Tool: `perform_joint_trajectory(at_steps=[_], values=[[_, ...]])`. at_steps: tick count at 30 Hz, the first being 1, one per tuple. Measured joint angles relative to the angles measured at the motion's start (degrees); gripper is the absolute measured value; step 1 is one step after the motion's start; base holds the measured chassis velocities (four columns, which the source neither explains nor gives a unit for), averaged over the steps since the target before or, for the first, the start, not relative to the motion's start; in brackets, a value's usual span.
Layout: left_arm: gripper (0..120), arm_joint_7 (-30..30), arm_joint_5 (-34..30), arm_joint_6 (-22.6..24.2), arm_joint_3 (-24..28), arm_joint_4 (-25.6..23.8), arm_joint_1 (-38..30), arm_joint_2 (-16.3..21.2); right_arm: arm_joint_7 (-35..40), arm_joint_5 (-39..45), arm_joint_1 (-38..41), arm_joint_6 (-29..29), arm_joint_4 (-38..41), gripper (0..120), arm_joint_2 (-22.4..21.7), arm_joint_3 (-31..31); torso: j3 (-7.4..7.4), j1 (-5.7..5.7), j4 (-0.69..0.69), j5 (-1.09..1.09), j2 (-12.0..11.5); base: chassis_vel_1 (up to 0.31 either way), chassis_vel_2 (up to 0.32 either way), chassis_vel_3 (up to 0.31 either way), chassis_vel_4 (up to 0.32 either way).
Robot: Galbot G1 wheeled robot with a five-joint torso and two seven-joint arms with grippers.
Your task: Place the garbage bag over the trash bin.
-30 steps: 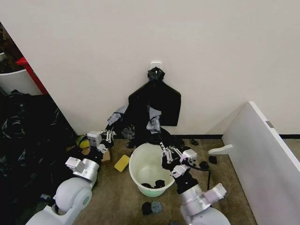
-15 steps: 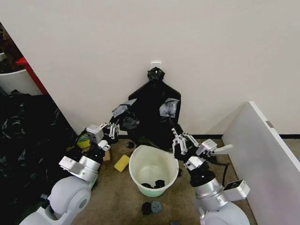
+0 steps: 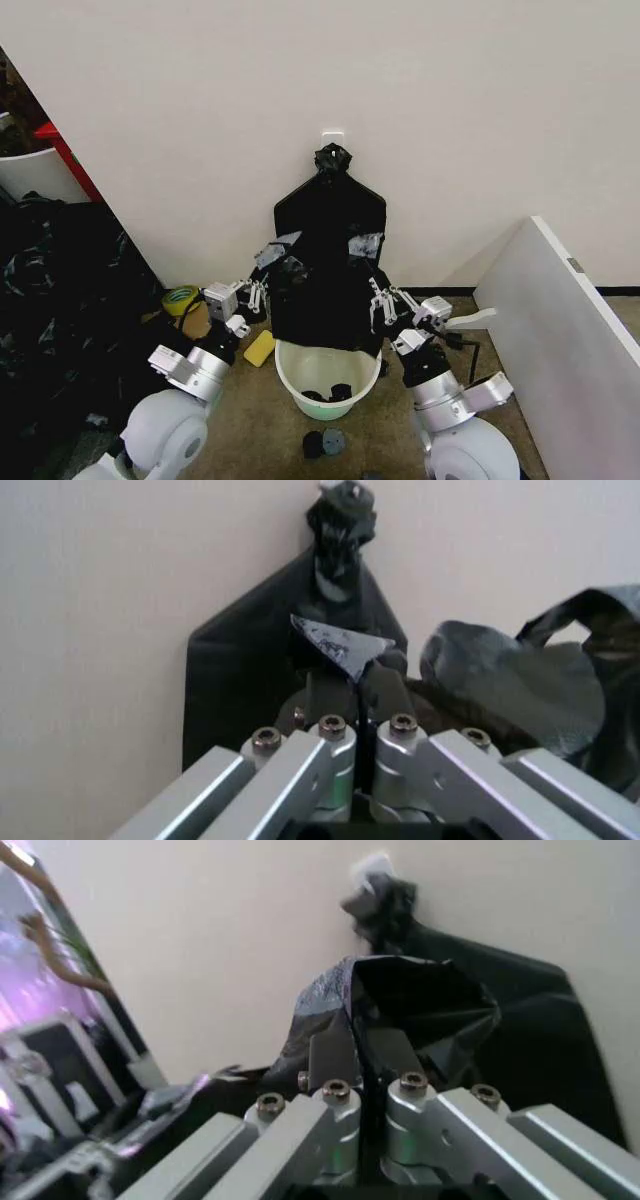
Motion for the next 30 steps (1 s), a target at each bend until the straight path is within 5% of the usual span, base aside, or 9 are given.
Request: perform_joint_trajectory(at_steps=[12, 18, 23, 28, 30], values=[[0, -0.30, 2.54, 0.44, 1.97, 3.53, 1.63, -0.92, 9.16, -0.82, -2.13, -4.14, 0.04, 0, -4.11, -2.45, 0.00, 0.00, 0.00, 0.01, 0.00, 0.000, 0.000, 0.000, 0.000], [0, -4.08, 4.16, 3.12, 7.97, 3.93, 3.08, -0.61, 21.63, 4.40, -3.49, -17.25, 7.45, 0, -9.42, -4.84, 0.00, 0.00, 0.00, 0.00, 0.00, 0.000, 0.000, 0.000, 0.000], [0, -13.16, 2.96, 11.23, 11.44, 1.01, 2.66, 1.09, 25.65, 9.47, -4.17, -23.99, 11.16, 0, -12.29, -5.67, 0.00, 0.00, 0.00, 0.00, 0.00, 0.000, 0.000, 0.000, 0.000], [0, -23.73, -5.03, 26.18, 11.41, -6.47, 1.77, 4.54, 34.25, 21.43, -4.38, -33.61, 15.00, 0, -14.30, -5.98, 0.00, 0.00, 0.00, 0.00, 0.00, 0.000, 0.000, 0.000, 0.000], [0, -25.37, -6.34, 28.47, 11.30, -7.40, 1.69, 5.08, 35.71, 23.02, -4.38, -35.06, 15.11, 0, -14.53, -6.01, 0.00, 0.00, 0.00, 0.00, 0.00, 0.000, 0.000, 0.000, 0.000]])
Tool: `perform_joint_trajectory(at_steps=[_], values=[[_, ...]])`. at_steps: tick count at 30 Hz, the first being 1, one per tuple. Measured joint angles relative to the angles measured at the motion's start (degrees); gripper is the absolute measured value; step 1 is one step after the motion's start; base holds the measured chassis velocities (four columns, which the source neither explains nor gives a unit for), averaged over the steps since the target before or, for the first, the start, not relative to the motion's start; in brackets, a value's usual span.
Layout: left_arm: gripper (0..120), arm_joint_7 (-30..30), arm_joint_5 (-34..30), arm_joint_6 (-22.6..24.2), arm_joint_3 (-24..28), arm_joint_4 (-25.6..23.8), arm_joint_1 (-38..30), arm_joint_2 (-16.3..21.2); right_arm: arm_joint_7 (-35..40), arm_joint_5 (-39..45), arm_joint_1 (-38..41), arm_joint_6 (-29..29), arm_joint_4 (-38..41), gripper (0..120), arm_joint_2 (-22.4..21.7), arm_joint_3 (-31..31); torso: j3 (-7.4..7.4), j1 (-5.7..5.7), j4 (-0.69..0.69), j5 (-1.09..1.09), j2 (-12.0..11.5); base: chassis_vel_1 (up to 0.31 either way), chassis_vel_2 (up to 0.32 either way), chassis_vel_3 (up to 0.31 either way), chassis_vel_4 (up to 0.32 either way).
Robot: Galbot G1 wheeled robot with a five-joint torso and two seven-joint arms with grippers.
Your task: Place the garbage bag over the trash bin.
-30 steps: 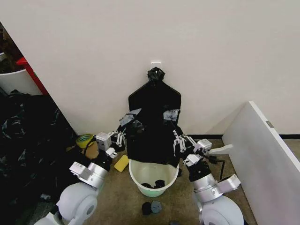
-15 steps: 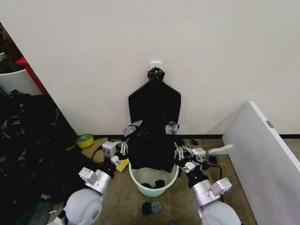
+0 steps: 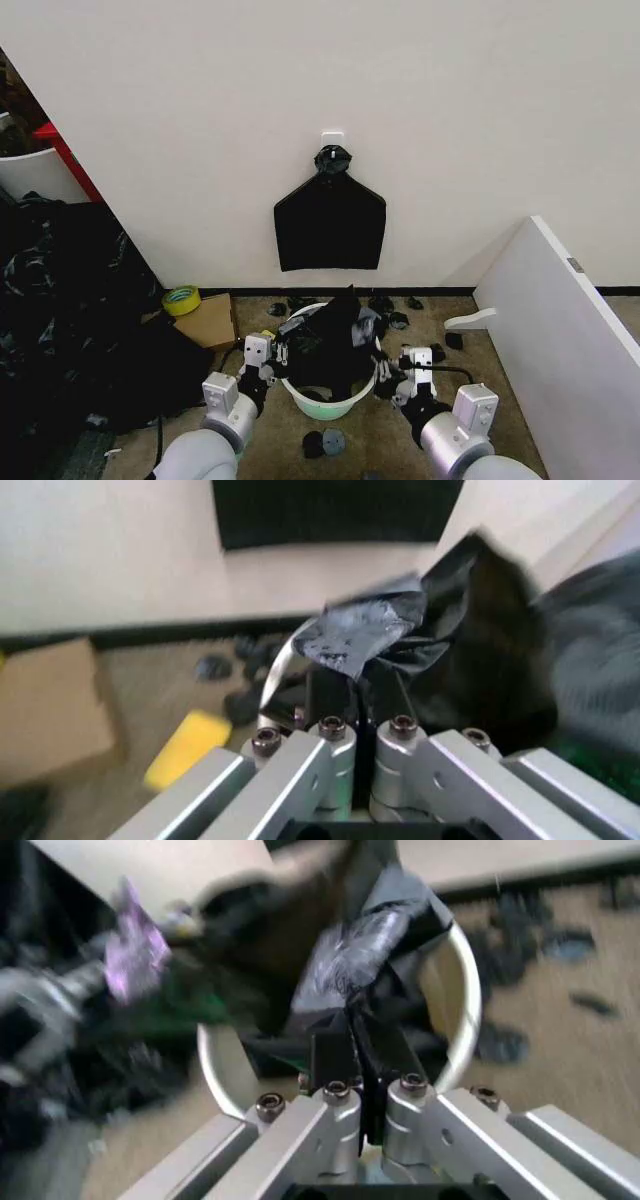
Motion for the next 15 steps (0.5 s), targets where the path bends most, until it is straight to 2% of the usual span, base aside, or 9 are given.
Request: perform_joint_trajectory(at_steps=[5, 6, 11, 15], values=[[0, -6.10, -3.97, 7.49, 0.51, -2.35, -0.17, 1.93, 2.63, 1.82, 0.45, -2.69, -0.05, 0, -0.49, -1.26, 0.00, 0.00, 0.00, -0.01, 0.00, 0.000, 0.000, 0.000, 0.000], [0, -6.10, -3.97, 7.49, 0.51, -2.35, -0.17, 1.93, 2.63, 1.82, 0.45, -2.69, -0.05, 0, -0.49, -1.26, 0.00, 0.00, 0.00, -0.01, 0.00, 0.000, 0.000, 0.000, 0.000], [0, -11.49, -7.85, 13.15, 1.47, -3.56, 0.18, 2.18, 4.11, 1.14, 0.93, -3.83, -2.01, 0, -0.05, -3.61, 0.00, 0.00, 0.00, 0.00, 0.00, 0.000, 0.000, 0.000, 0.000], [0, -13.23, -8.35, 14.74, 2.54, -3.62, 0.78, 2.17, 4.41, -0.50, 0.95, -4.53, -2.91, 0, -0.05, -4.87, 0.00, 0.00, 0.01, 0.00, 0.00, 0.000, 0.000, 0.000, 0.000]])
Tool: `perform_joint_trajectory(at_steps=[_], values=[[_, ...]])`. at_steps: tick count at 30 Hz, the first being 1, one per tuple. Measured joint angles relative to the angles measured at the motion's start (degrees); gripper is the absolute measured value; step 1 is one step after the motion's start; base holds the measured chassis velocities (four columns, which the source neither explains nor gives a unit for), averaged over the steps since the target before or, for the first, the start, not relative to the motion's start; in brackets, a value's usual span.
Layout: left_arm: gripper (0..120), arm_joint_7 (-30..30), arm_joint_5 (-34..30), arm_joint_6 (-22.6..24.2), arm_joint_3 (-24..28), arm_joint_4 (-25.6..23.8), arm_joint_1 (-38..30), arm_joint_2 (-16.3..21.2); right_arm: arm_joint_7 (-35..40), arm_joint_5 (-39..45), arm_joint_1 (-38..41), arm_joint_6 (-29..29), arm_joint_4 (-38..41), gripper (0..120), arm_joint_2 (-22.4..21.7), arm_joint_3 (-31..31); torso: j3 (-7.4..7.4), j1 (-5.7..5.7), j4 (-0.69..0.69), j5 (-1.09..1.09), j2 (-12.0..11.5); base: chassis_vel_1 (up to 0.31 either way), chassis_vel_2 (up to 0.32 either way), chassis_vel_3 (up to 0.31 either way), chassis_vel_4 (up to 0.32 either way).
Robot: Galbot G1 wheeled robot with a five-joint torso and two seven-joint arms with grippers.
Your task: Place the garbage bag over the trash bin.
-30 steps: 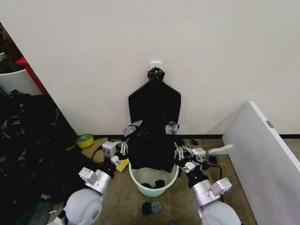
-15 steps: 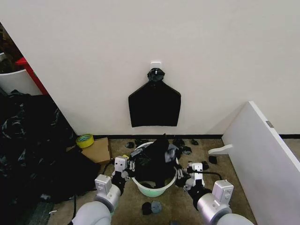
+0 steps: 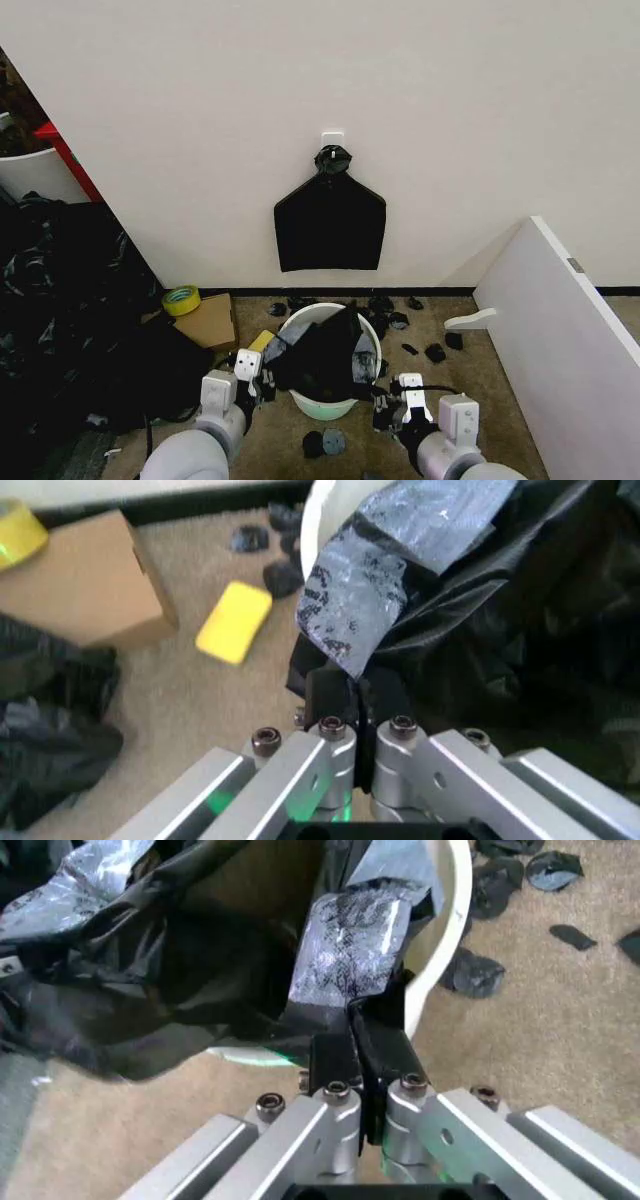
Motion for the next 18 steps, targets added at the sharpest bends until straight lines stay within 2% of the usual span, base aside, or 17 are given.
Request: perform_joint_trajectory(at_steps=[5, 18], values=[[0, -1.79, 0.22, 0.95, 2.44, 2.35, 0.10, -0.09, 0.58, -2.69, 0.46, -3.39, -1.39, 0, -0.23, -1.48, 0.00, 0.00, 0.00, 0.00, 0.00, 0.000, 0.000, 0.000, 0.000], [0, -2.43, 0.81, 0.81, 4.13, 6.84, -1.64, -1.65, 1.10, -7.38, 1.32, -8.64, -4.13, 0, -0.12, -1.87, 0.00, 0.00, 0.00, 0.00, 0.00, 0.000, 0.000, 0.000, 0.000]])
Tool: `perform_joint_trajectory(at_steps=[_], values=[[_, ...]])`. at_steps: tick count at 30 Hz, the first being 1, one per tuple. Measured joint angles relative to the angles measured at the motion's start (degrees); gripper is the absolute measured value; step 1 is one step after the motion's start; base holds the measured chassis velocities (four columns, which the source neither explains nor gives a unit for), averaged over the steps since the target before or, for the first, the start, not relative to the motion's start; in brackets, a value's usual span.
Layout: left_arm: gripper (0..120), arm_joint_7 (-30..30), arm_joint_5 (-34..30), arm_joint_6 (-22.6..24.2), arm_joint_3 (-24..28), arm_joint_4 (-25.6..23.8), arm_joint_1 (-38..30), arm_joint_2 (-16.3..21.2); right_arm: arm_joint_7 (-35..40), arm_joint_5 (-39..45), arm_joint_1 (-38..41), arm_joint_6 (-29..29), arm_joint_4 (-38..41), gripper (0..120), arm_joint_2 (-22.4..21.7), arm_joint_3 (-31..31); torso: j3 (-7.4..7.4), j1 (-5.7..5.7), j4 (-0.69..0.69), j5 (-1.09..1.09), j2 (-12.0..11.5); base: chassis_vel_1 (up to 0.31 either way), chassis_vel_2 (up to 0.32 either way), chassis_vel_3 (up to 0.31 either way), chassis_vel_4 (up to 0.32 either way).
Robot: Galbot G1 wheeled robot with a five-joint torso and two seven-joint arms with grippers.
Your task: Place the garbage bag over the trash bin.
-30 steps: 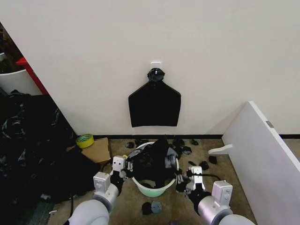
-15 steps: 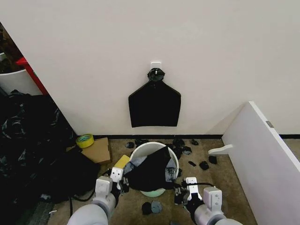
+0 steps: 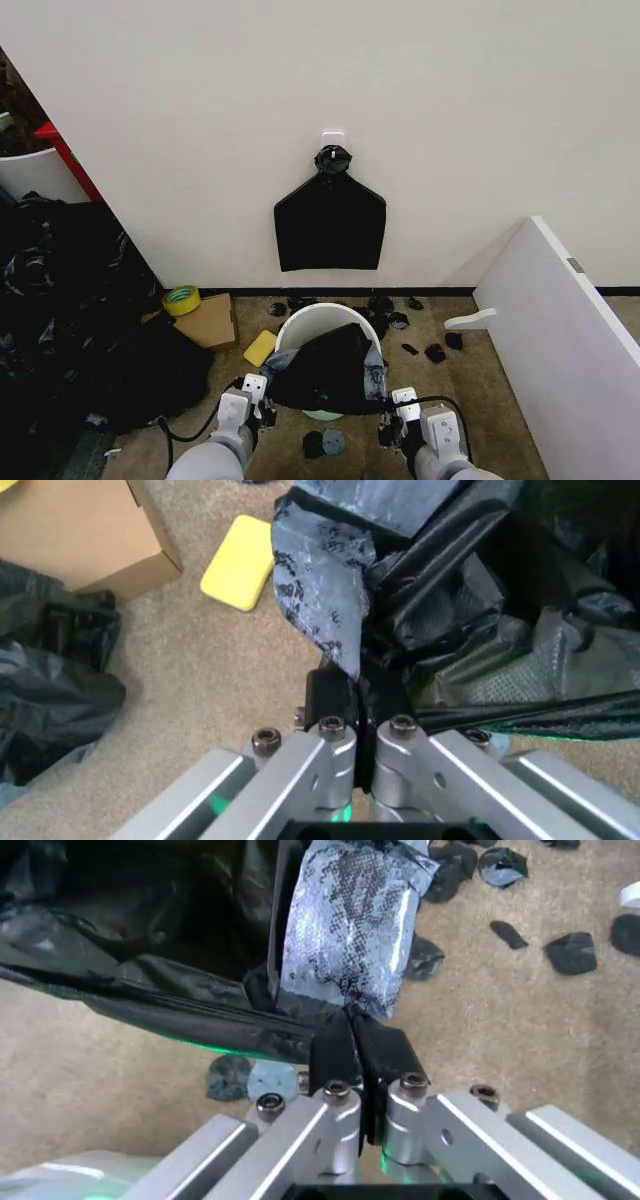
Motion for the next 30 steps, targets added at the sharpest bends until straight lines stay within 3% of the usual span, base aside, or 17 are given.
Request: perform_joint_trajectory(at_steps=[10, 21, 30], values=[[0, -0.06, 0.03, -0.17, 0.27, 2.39, -0.30, -1.18, -0.60, -1.48, 1.71, -2.28, -4.13, 0, 1.86, -1.04, 0.00, 0.00, 0.00, 0.00, 0.00, 0.000, 0.000, 0.000, 0.000], [0, -0.14, 0.51, -0.83, 0.07, 7.65, -2.25, -3.45, -4.31, -6.60, 3.02, -0.16, -10.24, 0, 3.32, -0.69, 0.00, 0.01, 0.00, 0.00, 0.00, 0.000, 0.000, 0.000, 0.000], [0, -0.13, -0.06, -1.42, -0.12, 7.04, -2.10, -3.74, -5.26, -7.71, 2.39, 0.85, -10.45, 0, 3.64, -0.05, 0.00, 0.01, 0.00, 0.00, 0.00, 0.000, 0.000, 0.000, 0.000]])
